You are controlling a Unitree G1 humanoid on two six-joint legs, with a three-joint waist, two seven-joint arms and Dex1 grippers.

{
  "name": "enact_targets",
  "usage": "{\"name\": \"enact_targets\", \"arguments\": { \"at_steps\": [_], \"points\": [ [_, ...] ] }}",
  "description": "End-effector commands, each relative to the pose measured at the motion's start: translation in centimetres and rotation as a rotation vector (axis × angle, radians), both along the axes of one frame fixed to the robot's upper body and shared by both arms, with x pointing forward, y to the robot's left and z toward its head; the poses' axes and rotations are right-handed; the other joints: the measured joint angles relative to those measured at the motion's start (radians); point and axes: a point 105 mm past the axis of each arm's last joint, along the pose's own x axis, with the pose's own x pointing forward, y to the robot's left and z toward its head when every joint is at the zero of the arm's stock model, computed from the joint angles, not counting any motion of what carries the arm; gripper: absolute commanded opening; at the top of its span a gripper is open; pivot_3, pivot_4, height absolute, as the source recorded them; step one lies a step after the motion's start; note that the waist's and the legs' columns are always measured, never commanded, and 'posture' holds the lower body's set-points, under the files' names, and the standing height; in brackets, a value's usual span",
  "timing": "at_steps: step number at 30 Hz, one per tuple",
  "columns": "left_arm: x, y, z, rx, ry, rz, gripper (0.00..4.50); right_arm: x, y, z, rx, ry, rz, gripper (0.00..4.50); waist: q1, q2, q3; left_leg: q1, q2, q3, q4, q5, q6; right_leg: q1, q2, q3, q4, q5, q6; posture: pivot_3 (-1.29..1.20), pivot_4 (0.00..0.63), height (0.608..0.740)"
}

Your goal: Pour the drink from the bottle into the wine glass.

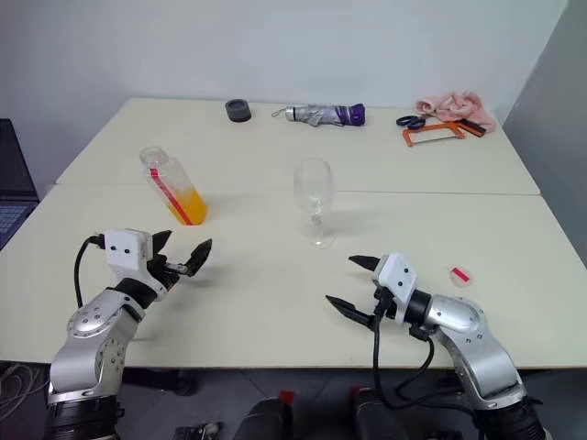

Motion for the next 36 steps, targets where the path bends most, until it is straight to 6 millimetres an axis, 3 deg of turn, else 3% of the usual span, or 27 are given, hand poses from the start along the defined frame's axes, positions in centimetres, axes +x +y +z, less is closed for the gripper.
{"name": "enact_targets", "arguments": {
  "at_steps": [1, 17, 36],
  "points": [
    [1.2, 2.5, 2.2, 0.032, -0.082, 0.143, 4.50, -0.3, 1.5, 2.2, 0.039, -0.050, 0.035, 4.49, 0.001, 0.000, 0.000, 0.000, 0.000, 0.000, 0.000, 0.000, 0.000, 0.000, 0.000, 0.000, 0.000, 0.000, 0.000, 0.00, 0.150, 0.740],
    [5.6, 2.6, 4.6, 0.067, -0.111, 0.101, 4.50, -0.4, 3.4, 3.6, 0.049, -0.092, 0.089, 4.49, 0.002, -0.001, 0.000, -0.002, -0.001, -0.001, 0.000, 0.000, 0.000, 0.000, -0.001, -0.003, 0.000, 0.002, -0.003, 0.00, 0.150, 0.740],
    [8.2, 2.6, 5.8, 0.089, -0.129, 0.078, 4.50, 0.3, 4.4, 5.3, 0.090, -0.094, 0.112, 4.49, 0.002, -0.001, 0.000, -0.003, -0.001, -0.002, 0.000, 0.000, 0.000, 0.000, -0.001, -0.004, 0.000, 0.002, -0.003, 0.00, 0.150, 0.740]
  ]
}}
